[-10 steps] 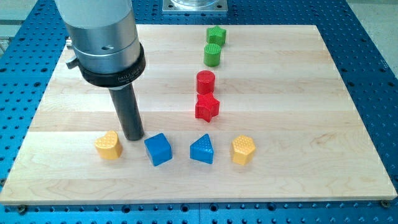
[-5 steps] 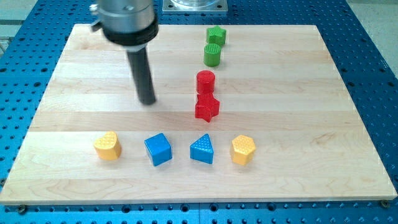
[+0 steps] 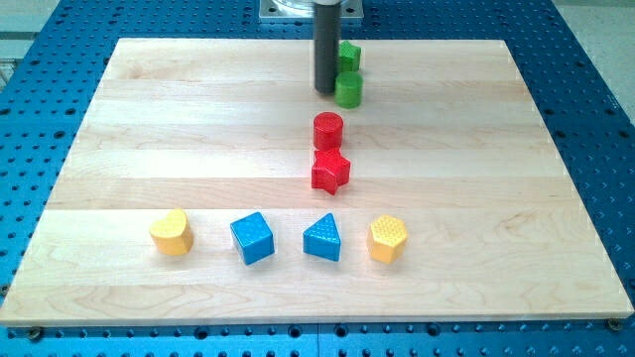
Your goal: Move the green star towards the top left of the board
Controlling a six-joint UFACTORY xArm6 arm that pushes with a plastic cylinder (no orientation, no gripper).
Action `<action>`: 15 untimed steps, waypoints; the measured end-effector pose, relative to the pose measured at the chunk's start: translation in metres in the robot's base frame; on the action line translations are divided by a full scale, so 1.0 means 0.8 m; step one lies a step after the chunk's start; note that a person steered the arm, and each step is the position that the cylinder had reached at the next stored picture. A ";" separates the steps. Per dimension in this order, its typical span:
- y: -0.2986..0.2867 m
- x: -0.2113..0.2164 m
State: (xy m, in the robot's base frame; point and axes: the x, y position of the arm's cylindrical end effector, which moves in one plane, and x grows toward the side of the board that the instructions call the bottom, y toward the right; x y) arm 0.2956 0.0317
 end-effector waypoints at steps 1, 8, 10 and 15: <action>0.034 -0.002; -0.038 -0.071; -0.101 -0.088; -0.258 -0.047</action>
State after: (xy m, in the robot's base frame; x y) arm 0.2583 -0.1743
